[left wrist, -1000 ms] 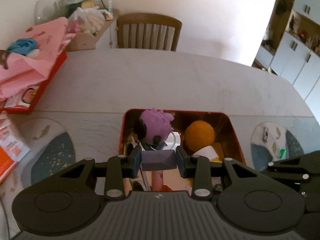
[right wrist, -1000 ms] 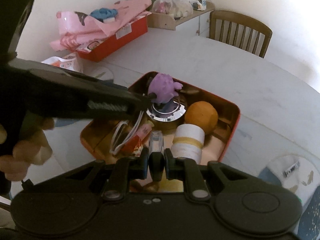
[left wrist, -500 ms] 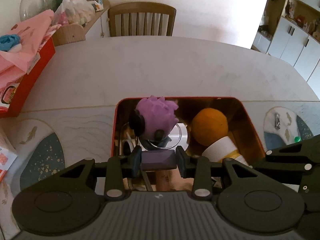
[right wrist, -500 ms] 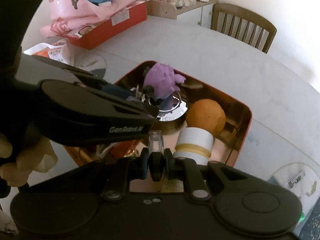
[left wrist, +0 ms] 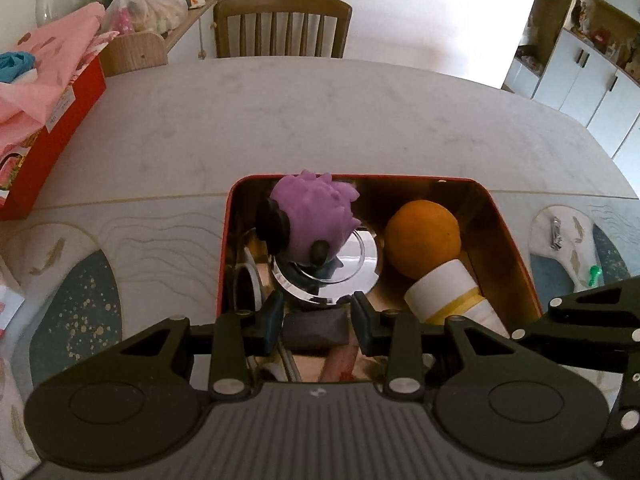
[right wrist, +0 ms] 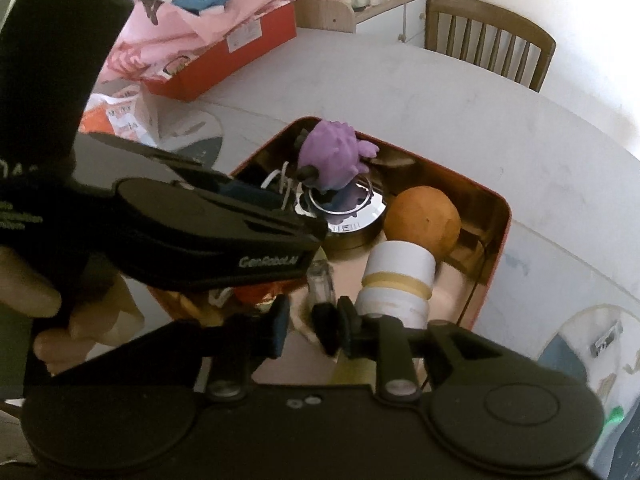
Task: Organize rigid objects
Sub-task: 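Lower the purple block into the red tin with the left tool while the right tool lowers the bottle, then open both tools and move them back over the glass tray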
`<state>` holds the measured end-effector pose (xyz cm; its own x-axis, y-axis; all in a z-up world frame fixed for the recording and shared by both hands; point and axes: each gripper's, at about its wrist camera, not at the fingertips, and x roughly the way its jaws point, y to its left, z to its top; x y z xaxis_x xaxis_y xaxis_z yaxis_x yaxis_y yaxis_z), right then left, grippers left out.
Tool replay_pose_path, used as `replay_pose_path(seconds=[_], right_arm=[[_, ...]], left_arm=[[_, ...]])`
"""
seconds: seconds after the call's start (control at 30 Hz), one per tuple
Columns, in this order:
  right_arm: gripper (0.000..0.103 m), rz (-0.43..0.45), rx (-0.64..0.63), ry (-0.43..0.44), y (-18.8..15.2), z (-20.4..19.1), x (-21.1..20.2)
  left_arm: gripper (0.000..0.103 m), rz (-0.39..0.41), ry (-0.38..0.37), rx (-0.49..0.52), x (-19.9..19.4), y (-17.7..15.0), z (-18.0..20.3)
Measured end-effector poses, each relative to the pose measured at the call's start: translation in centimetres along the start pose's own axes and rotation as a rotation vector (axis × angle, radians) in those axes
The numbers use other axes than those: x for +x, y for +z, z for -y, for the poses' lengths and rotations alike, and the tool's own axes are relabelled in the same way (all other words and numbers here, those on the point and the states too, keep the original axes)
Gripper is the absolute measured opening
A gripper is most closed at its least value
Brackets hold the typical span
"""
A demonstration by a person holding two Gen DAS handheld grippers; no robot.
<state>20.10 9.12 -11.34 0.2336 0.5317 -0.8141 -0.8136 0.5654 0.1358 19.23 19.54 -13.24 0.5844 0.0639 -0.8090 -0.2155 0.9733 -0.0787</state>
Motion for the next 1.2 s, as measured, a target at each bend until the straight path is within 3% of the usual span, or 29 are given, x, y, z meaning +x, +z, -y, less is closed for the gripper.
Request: replay_pose_path(seconds=[0.13, 0.33, 0.67, 1.0, 1.2], right_arm=[[0.034, 0.022, 0.031, 0.007, -0.3, 0.2, -1.2], [0.043, 0.047, 0.083, 0.019, -0.9, 0.8, -3.0], [0.064, 0.135, 0.138, 0.021, -2.4, 2.0, -7.4], [0.081, 0.192, 0.184, -0.011, -4.7, 5.4, -11.4], [0.089, 0.223, 0.19, -0.027, -6.5, 8.0, -13.7]], left_arm=[[0.038, 0.009, -0.01, -0.007, -0.8, -0.2, 0.0], [0.053, 0.034, -0.012, -0.013, -2.4, -0.5, 0.2], [0.057, 0.097, -0.01, -0.002, -5.8, -0.9, 1.8], [0.067, 0.158, -0.023, 0.024, -8.5, -0.6, 6.0], [0.078, 0.187, -0.02, 0.045, -9.0, -0.2, 9.6]])
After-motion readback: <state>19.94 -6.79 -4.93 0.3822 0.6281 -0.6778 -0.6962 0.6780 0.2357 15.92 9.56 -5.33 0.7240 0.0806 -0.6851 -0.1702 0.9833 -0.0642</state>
